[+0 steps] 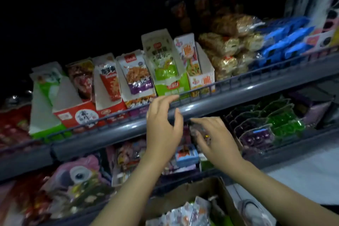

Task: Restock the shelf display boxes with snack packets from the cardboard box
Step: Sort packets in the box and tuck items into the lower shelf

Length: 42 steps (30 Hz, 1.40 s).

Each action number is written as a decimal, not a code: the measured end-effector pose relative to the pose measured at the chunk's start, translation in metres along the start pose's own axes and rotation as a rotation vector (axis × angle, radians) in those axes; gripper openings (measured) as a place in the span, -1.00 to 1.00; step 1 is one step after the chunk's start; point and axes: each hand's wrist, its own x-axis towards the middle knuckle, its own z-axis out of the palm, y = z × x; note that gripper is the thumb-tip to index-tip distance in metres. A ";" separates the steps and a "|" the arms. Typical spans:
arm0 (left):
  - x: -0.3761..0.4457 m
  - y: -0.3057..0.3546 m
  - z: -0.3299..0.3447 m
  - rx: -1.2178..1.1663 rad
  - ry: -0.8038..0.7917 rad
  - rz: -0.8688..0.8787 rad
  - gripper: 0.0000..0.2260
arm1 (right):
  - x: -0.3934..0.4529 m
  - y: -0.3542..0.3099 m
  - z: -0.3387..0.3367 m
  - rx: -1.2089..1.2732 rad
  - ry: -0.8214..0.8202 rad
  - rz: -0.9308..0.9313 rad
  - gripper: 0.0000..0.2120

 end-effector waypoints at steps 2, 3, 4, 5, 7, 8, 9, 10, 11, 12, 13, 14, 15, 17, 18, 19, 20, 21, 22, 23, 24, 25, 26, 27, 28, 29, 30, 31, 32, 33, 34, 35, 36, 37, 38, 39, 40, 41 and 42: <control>-0.035 -0.014 0.000 -0.010 -0.010 -0.067 -0.75 | -0.025 0.003 0.016 0.022 -0.106 0.062 -0.68; -0.054 -0.022 0.001 -0.015 -0.023 -0.112 -0.75 | -0.040 0.004 0.023 0.041 -0.159 0.095 -0.69; -0.073 -0.031 0.003 -0.017 -0.042 -0.162 -0.75 | -0.055 0.006 0.031 0.063 -0.202 0.130 -0.69; -0.091 -0.040 0.006 -0.011 -0.057 -0.209 -0.75 | -0.070 0.008 0.039 0.079 -0.247 0.173 -0.70; -0.128 -0.059 0.014 0.020 -0.095 -0.306 -0.76 | -0.102 0.010 0.053 0.089 -0.352 0.265 -0.69; -0.145 -0.068 0.017 0.026 -0.129 -0.375 -0.77 | -0.117 0.011 0.061 0.088 -0.414 0.301 -0.69; -0.162 -0.077 0.021 0.027 -0.169 -0.449 -0.77 | -0.131 0.011 0.068 0.087 -0.483 0.331 -0.69; -0.177 -0.085 0.025 0.025 -0.205 -0.515 -0.77 | -0.144 0.013 0.075 0.085 -0.550 0.357 -0.69; -0.191 -0.093 0.029 0.024 -0.240 -0.577 -0.77 | -0.156 0.016 0.081 0.076 -0.604 0.374 -0.68; -0.204 -0.101 0.034 0.027 -0.274 -0.631 -0.77 | -0.168 0.020 0.087 0.059 -0.648 0.393 -0.68; -0.216 -0.109 0.039 0.034 -0.310 -0.675 -0.76 | -0.179 0.025 0.093 0.035 -0.689 0.417 -0.68; -0.227 -0.116 0.045 0.046 -0.335 -0.712 -0.76 | -0.189 0.031 0.098 0.019 -0.721 0.447 -0.68; -0.238 -0.123 0.050 0.060 -0.351 -0.756 -0.76 | -0.197 0.037 0.104 0.010 -0.747 0.481 -0.69; -0.261 -0.139 0.062 0.071 -0.384 -0.873 -0.77 | -0.209 0.047 0.115 0.003 -0.786 0.547 -0.68; -0.271 -0.147 0.068 0.069 -0.401 -0.926 -0.79 | -0.215 0.054 0.121 0.001 -0.811 0.573 -0.67; -0.281 -0.155 0.073 0.070 -0.424 -0.967 -0.81 | -0.220 0.059 0.128 -0.001 -0.840 0.601 -0.65; -0.290 -0.161 0.077 0.079 -0.454 -0.997 -0.83 | -0.225 0.066 0.135 -0.002 -0.878 0.635 -0.63; -0.298 -0.168 0.080 0.091 -0.491 -1.022 -0.84 | -0.230 0.072 0.141 0.000 -0.919 0.671 -0.61; -0.305 -0.174 0.083 0.097 -0.530 -1.033 -0.83 | -0.235 0.078 0.149 0.006 -0.954 0.704 -0.59; -0.311 -0.178 0.085 0.094 -0.569 -1.045 -0.82 | -0.240 0.083 0.156 0.010 -0.989 0.731 -0.57; -0.318 -0.182 0.087 0.078 -0.610 -1.064 -0.80 | -0.244 0.087 0.162 0.013 -1.022 0.755 -0.55; -0.325 -0.185 0.089 0.055 -0.645 -1.082 -0.77 | -0.248 0.090 0.168 0.018 -1.057 0.778 -0.54; -0.332 -0.189 0.090 0.042 -0.678 -1.094 -0.74 | -0.251 0.092 0.173 0.021 -1.094 0.800 -0.53; -0.338 -0.191 0.091 0.049 -0.706 -1.103 -0.73 | -0.254 0.094 0.178 0.025 -1.126 0.810 -0.51; -0.344 -0.193 0.091 0.069 -0.722 -1.102 -0.72 | -0.258 0.096 0.182 0.031 -1.156 0.830 -0.49; -0.348 -0.195 0.092 0.087 -0.724 -1.101 -0.72 | -0.260 0.097 0.187 0.049 -1.171 0.848 -0.48; -0.352 -0.197 0.093 0.109 -0.712 -1.087 -0.72 | -0.263 0.099 0.191 0.082 -1.174 0.874 -0.48; -0.354 -0.200 0.095 0.136 -0.695 -1.071 -0.72 | -0.266 0.101 0.194 0.117 -1.173 0.898 -0.48; -0.355 -0.201 0.095 0.162 -0.670 -1.058 -0.73 | -0.268 0.101 0.196 0.135 -1.175 0.920 -0.49; -0.355 -0.201 0.094 0.188 -0.642 -1.053 -0.73 | -0.271 0.099 0.197 0.132 -1.174 0.924 -0.50; -0.353 -0.201 0.093 0.203 -0.621 -1.047 -0.72 | -0.270 0.098 0.197 0.121 -1.168 0.915 -0.49; -0.356 -0.206 0.097 0.217 -0.640 -1.053 -0.72 | -0.273 0.101 0.202 0.126 -1.162 0.927 -0.48; -0.359 -0.210 0.100 0.228 -0.671 -1.054 -0.73 | -0.276 0.103 0.207 0.136 -1.150 0.946 -0.48; -0.360 -0.210 0.100 0.235 -0.697 -1.039 -0.74 | -0.276 0.101 0.207 0.135 -1.133 0.944 -0.48; -0.361 -0.209 0.100 0.240 -0.724 -1.016 -0.75 | -0.278 0.099 0.208 0.138 -1.129 0.947 -0.49; -0.363 -0.208 0.102 0.235 -0.733 -1.008 -0.77 | -0.280 0.098 0.210 0.136 -1.133 0.942 -0.49; -0.367 -0.207 0.106 0.224 -0.736 -1.008 -0.78 | -0.283 0.096 0.212 0.135 -1.148 0.938 -0.50; -0.369 -0.207 0.108 0.217 -0.754 -1.006 -0.79 | -0.287 0.094 0.213 0.139 -1.159 0.931 -0.51; -0.370 -0.205 0.109 0.214 -0.779 -0.994 -0.79 | -0.291 0.091 0.215 0.142 -1.158 0.939 -0.52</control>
